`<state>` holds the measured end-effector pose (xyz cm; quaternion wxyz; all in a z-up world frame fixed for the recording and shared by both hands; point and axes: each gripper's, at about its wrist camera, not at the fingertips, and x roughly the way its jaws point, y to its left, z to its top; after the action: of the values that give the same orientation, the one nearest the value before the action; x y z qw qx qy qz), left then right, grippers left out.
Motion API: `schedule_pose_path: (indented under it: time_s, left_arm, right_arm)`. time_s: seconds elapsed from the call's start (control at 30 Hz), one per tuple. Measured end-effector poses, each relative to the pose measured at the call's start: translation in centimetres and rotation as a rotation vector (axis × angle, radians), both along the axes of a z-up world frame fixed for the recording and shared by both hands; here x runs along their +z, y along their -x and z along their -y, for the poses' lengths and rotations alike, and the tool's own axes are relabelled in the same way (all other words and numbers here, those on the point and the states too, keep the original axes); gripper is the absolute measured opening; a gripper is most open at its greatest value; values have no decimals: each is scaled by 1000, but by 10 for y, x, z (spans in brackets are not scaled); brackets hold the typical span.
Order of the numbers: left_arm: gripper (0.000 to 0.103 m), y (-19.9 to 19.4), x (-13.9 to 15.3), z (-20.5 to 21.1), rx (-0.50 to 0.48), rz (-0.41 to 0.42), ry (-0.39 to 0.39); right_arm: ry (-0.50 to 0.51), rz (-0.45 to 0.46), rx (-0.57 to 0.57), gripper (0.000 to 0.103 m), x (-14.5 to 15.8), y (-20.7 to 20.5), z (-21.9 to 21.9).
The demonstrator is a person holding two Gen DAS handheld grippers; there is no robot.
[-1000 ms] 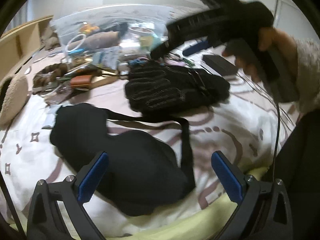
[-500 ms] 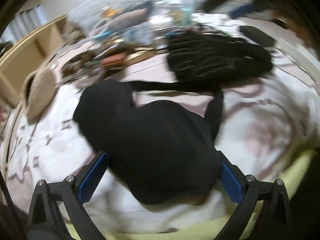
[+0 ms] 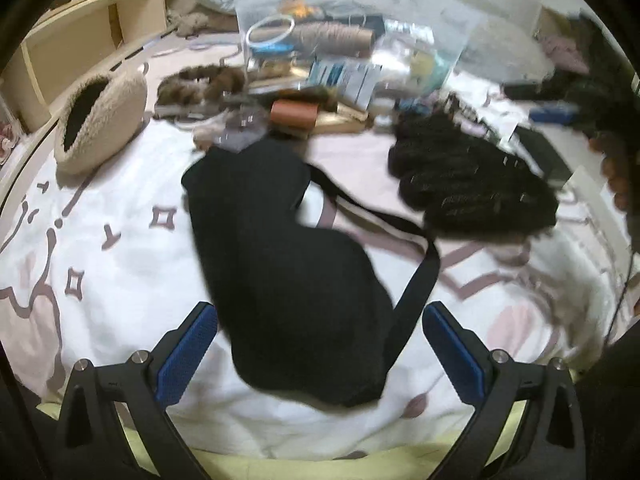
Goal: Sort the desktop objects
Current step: 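Grasp one black glove by its cuff with the right gripper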
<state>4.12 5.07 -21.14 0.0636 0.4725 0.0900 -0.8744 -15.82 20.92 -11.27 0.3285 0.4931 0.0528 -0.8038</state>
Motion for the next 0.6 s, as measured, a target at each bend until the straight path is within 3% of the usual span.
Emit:
schedule_pose_path:
  time_s: [0.2, 0.37, 0.43, 0.53, 0.6]
  left_arm:
    - [103, 16, 10, 14, 67, -25, -71]
    - [103, 16, 11, 23, 105, -28, -67]
    - [103, 17, 10, 27, 120, -25, -60]
    - [103, 27, 7, 34, 150, -13, -40]
    - [103, 34, 4, 37, 169, -6, -40]
  right_arm:
    - [-5, 105, -59, 93, -28, 32, -9]
    - [-54, 196, -114, 93, -58, 50, -14]
    - [-68, 261, -126, 93, -70, 49, -17]
    - [-42, 452, -154, 93, -93, 38, -23]
    - [-72, 457, -120, 93, -95, 26, -22]
